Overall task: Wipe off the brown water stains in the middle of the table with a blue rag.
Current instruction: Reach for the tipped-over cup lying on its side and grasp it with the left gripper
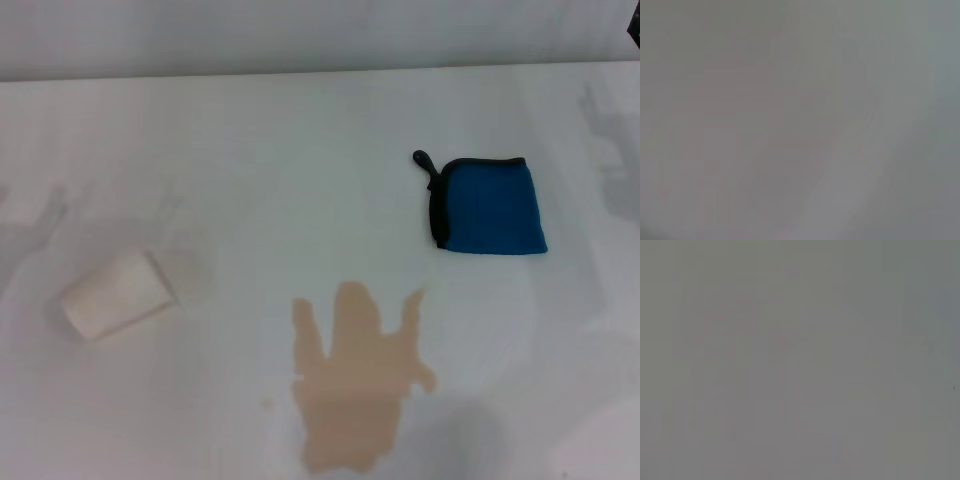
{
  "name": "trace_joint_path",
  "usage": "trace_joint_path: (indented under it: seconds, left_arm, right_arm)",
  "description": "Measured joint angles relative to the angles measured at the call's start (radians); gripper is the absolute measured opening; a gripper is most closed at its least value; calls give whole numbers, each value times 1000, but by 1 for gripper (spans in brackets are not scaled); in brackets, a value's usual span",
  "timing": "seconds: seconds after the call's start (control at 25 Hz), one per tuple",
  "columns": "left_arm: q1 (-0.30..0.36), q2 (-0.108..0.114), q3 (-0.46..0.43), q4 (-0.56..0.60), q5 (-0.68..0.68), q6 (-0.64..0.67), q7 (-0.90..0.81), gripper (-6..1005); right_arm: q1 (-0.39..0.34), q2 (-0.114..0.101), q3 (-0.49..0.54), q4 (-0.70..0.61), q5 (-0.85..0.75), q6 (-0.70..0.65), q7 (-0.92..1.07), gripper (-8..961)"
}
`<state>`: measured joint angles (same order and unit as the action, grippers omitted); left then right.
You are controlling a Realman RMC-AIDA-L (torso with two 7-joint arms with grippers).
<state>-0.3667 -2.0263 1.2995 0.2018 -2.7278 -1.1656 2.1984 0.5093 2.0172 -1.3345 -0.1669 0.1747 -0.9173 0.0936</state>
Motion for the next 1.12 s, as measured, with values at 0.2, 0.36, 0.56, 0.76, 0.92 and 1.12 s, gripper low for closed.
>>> trace_joint_path:
  seconds: [0.2,0.36,0.56,0.76,0.92,1.12]
  left_arm:
    - [1,-2,-4,1,-9,5,0,887]
    - [-1,-1,-5,6,-8,5,0,888]
    - [6,-11,-41,14,-20,3,-1,887]
    - [22,-48,-131,14,-39,7,5,887]
    - [6,-40,-126,27,-6,4,-38,887]
    - [-39,23,-124,84,204,64,-258,888]
  right_arm:
    - [-1,1,3,5,1,-1,0,843]
    - [-2,2,5,9,2,0,0,841]
    - [-2,2,7,9,2,-1,0,840]
    - [-3,2,8,9,2,-2,0,840]
    - [-3,1,8,9,2,-1,0,839]
    - [1,-2,8,5,2,1,0,839]
